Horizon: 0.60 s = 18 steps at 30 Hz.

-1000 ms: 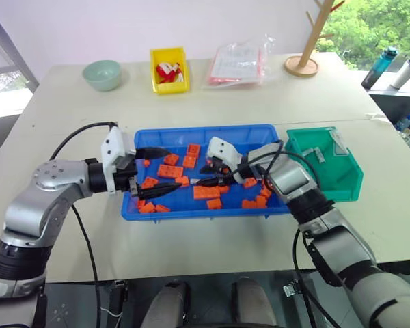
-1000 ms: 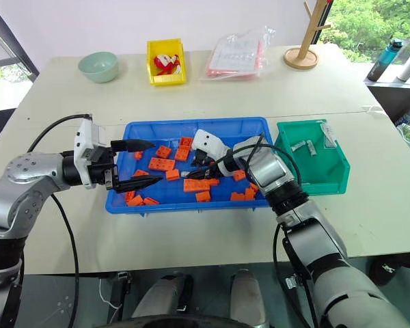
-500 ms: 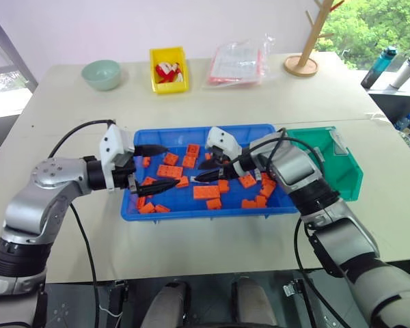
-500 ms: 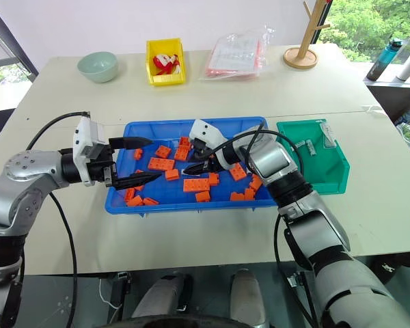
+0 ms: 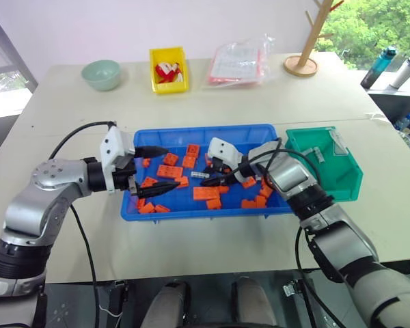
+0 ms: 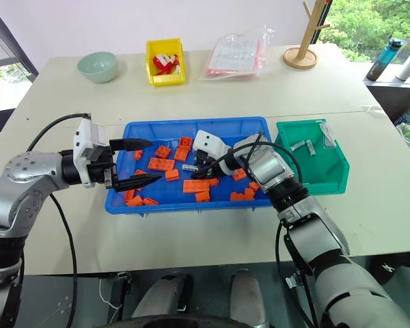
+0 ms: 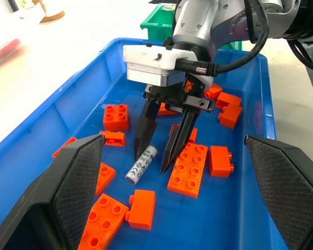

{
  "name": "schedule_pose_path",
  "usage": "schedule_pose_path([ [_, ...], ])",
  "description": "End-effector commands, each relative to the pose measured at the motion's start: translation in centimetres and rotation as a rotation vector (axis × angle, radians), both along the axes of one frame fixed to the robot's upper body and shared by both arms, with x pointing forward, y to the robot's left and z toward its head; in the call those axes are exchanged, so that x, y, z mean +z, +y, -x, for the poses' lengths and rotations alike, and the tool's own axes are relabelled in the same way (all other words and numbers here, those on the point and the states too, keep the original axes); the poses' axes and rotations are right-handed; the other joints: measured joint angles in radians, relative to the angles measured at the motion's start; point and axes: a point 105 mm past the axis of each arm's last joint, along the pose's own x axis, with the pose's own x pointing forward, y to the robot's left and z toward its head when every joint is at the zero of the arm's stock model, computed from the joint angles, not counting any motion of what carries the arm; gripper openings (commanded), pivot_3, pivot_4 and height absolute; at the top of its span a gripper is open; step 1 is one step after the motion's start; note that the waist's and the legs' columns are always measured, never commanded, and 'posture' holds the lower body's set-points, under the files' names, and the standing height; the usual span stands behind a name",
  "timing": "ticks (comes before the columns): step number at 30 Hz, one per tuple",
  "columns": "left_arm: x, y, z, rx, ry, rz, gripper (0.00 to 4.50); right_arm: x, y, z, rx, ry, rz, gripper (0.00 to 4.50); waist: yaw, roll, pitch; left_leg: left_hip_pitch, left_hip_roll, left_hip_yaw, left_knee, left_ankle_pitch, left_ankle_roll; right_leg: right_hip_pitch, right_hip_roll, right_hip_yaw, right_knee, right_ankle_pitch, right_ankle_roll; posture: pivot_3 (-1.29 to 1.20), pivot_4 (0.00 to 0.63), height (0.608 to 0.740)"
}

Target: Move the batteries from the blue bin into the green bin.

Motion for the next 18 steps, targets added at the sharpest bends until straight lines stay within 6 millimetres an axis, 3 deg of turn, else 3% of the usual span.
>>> schedule_pose_path([
  [1, 1.1, -0.1, 0.1, -0.005, -0.057, 0.007, 4.5, -0.5, 0.1, -0.1, 0.004, -0.05, 0.018, 1.6, 0.0, 0.0, 0.0, 0.0, 0.0, 0.0, 0.0, 0.0, 0.0, 0.0, 0.0, 0.0, 0.0, 0.0, 0.0, 0.0, 0.15, 0.719],
  [5, 1.2, -0.2, -0.1, -0.008, -0.058, 0.008, 4.5, -0.5, 0.2, 0.2, 0.011, -0.063, 0.01, 0.16, 0.0, 0.0, 0.0, 0.0, 0.0, 0.0, 0.0, 0.0, 0.0, 0.0, 0.0, 0.0, 0.0, 0.0, 0.0, 0.0, 0.15, 0.719],
  [7, 1.1, -0.2, -0.1, -0.011, -0.057, 0.008, 4.5, 0.2, 0.3, 0.3, 0.007, -0.082, -0.01, 0.1, 0.0, 0.0, 0.0, 0.0, 0.0, 0.0, 0.0, 0.0, 0.0, 0.0, 0.0, 0.0, 0.0, 0.0, 0.0, 0.0, 0.15, 0.719],
  [10, 1.0, -0.4, 0.0, -0.025, -0.048, 0.011, 4.5, 2.9, -0.5, 0.3, -0.045, -0.1, -0.092, 0.1, 0.001, 0.0, 0.0, 0.0, 0.0, 0.0, 0.0, 0.0, 0.0, 0.0, 0.0, 0.0, 0.0, 0.0, 0.0, 0.0, 0.15, 0.719],
  [13, 0.7, -0.8, 0.3, -0.051, -0.03, 0.018, 4.5, 6.9, -3.4, 0.8, -0.147, -0.122, -0.196, 0.1, 0.007, 0.001, 0.0, -0.002, -0.001, 0.0, 0.001, 0.0, 0.0, -0.001, -0.001, 0.0, 0.0, 0.0, 0.0, 0.0, 0.15, 0.719],
  [16, 0.0, -1.2, 0.4, -0.075, -0.01, 0.019, 4.5, 10.7, -10.8, 1.5, -0.367, -0.185, -0.226, 0.1, 0.023, 0.0, 0.0, -0.002, -0.001, 0.0, 0.001, 0.0, 0.0, 0.0, -0.001, 0.0, 0.0, 0.0, 0.0, 0.0, 0.15, 0.719],
  [18, -0.1, -1.4, 0.2, -0.085, -0.004, 0.023, 4.5, 11.6, -14.7, 2.1, -0.504, -0.21, -0.205, 0.1, 0.034, 0.0, 0.0, -0.002, -0.001, 0.0, 0.001, 0.0, 0.0, 0.0, -0.001, 0.0, -0.001, 0.0, 0.0, 0.0, 0.15, 0.719],
])
